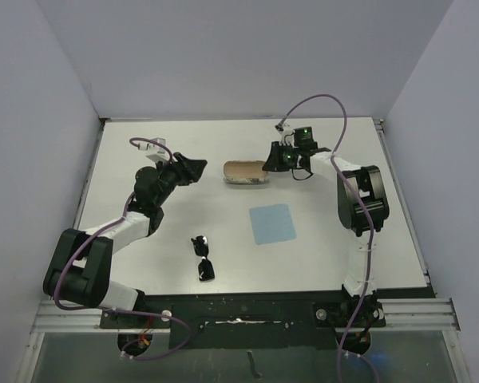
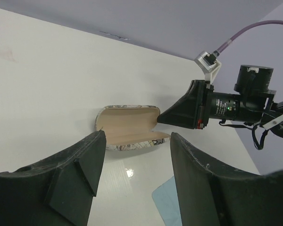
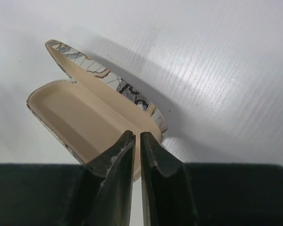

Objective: Organize the sunglasses
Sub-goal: Adjust the sunglasses case at the center of the board.

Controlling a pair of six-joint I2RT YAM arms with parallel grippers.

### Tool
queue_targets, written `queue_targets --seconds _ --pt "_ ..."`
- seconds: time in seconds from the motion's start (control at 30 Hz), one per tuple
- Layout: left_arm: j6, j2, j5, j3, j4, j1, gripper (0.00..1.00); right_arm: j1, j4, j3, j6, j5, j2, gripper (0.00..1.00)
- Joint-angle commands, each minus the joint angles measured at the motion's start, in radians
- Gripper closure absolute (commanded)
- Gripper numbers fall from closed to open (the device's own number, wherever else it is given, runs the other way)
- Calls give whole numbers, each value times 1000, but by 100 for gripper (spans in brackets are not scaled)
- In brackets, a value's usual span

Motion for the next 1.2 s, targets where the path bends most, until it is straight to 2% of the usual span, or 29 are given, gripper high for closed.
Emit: queue_targets --seconds 0.0,0.07,0.2,0.4,0.77,1.17 --pt "27 -9 3 46 17 -13 45 22 31 -34 -6 13 -149 86" --pt "37 -10 -5 57 2 -24 45 35 23 -59 -7 49 -194 83" --pt "58 -8 -27 67 -36 -65 45 54 40 -143 8 116 -299 62" --pt "94 -13 -80 75 -108 -146 45 75 42 -261 32 195 -436 48" --pt "89 -58 -146 34 -211 -257 46 81 61 -481 88 244 -634 44" --pt "62 60 -185 38 -165 -371 46 69 122 -651 121 288 -730 42"
